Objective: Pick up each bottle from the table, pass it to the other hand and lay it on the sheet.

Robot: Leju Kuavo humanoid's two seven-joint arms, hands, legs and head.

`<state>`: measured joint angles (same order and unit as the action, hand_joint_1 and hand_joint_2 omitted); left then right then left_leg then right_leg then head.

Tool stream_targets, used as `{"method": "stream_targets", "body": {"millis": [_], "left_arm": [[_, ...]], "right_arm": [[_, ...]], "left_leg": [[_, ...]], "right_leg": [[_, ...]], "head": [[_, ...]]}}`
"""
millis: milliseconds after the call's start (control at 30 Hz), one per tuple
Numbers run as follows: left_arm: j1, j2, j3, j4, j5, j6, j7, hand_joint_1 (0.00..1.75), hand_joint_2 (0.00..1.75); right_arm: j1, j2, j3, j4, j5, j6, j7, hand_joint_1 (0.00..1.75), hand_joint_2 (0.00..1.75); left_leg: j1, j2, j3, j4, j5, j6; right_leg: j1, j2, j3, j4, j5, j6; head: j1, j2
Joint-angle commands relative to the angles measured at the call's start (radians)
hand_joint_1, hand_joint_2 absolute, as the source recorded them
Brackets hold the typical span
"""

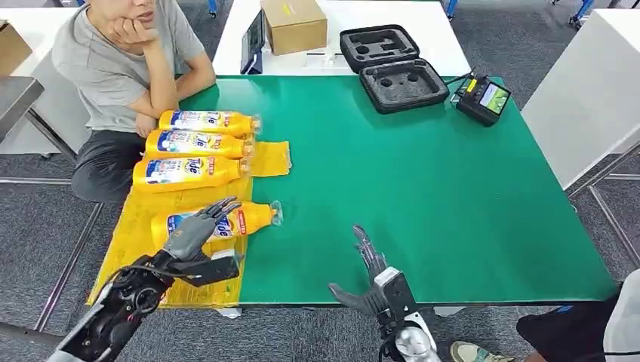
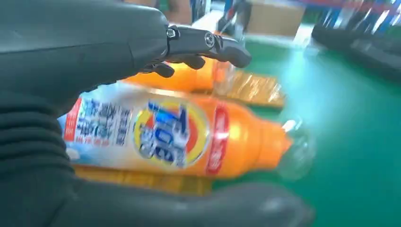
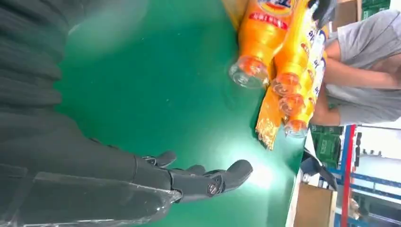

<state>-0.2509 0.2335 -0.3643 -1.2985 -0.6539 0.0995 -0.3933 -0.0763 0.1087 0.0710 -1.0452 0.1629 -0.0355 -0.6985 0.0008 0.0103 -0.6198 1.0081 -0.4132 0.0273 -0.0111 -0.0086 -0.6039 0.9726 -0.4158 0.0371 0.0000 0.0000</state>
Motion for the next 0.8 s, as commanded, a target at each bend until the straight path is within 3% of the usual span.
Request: {"method": "stream_targets", "body": {"millis": [33, 500, 733, 800], "left_arm": [[0.061, -0.095, 0.051, -0.144, 0.127, 0.081, -0.094, 0.0, 1.75], [0.034, -0.207, 0.038, -0.147, 0.268, 0.126, -0.188, 0.0, 1.75], [0.153, -0.272, 0.069, -0.29, 0.55, 0.054, -0.284, 0.0, 1.75], [0.205, -0.294, 0.073, -0.308, 0.644, 0.04, -0.304, 0.0, 1.75]], "right_arm": [[-0.004, 0.014, -0.005, -0.002, -0.008, 0.003, 0.0, 0.0, 1.75], [0.012, 0.022, -0.021, -0.029, 0.001, -0.016, 0.0, 0.0, 1.75], [0.143, 0.032, 0.031, -0.414, -0.06, -0.083, 0.0, 0.0, 1.75], [0.177, 0.025, 0.085, -0.605, -0.079, -0.151, 0.0, 0.0, 1.75]], "left_leg": [[0.001, -0.001, 0.001, 0.0, -0.001, -0.001], [0.001, -0.004, 0.004, 0.0, -0.001, -0.001], [0.0, -0.001, 0.0, 0.0, -0.001, -0.001], [-0.001, 0.0, 0.001, 0.001, -0.003, -0.001]], "right_leg": [[0.001, 0.0, 0.002, 0.0, -0.001, -0.001], [0.001, -0.003, 0.004, 0.0, -0.002, -0.001], [-0.001, 0.0, 0.0, 0.001, -0.001, 0.0], [-0.001, 0.002, 0.0, 0.002, -0.002, -0.001]], "head": [[0.0, 0.0], [0.0, 0.0], [0.0, 0.0], [0.0, 0.0]]}}
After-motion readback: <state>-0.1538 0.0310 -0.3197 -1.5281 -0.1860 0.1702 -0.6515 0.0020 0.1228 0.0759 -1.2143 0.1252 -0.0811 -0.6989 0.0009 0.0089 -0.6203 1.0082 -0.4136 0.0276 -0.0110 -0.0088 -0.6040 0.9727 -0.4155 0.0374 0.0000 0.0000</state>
